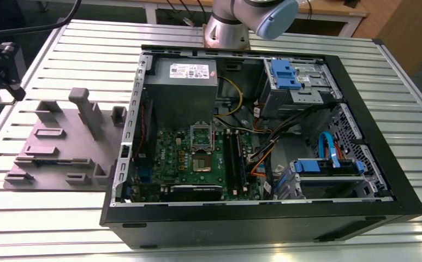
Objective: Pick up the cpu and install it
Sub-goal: 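Pick up the cpu and move it towards the insertion slot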
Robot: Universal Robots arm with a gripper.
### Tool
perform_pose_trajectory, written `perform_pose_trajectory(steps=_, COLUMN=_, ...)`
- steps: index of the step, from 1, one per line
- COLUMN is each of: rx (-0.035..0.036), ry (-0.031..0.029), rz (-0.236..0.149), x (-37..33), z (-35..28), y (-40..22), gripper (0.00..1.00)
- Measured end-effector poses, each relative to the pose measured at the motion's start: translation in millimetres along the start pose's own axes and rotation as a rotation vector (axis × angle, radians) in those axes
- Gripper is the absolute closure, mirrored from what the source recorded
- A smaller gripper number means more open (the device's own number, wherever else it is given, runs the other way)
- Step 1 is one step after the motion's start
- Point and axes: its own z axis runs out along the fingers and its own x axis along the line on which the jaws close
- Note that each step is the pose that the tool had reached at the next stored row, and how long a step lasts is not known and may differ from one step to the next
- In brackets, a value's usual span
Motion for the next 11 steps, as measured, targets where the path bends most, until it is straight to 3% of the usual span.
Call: perform_pose_trajectory(steps=11, rx=-0.0002, ry=-0.0004, rz=0.0, x=-0.2, z=-4.2, y=0.1, gripper=0.53)
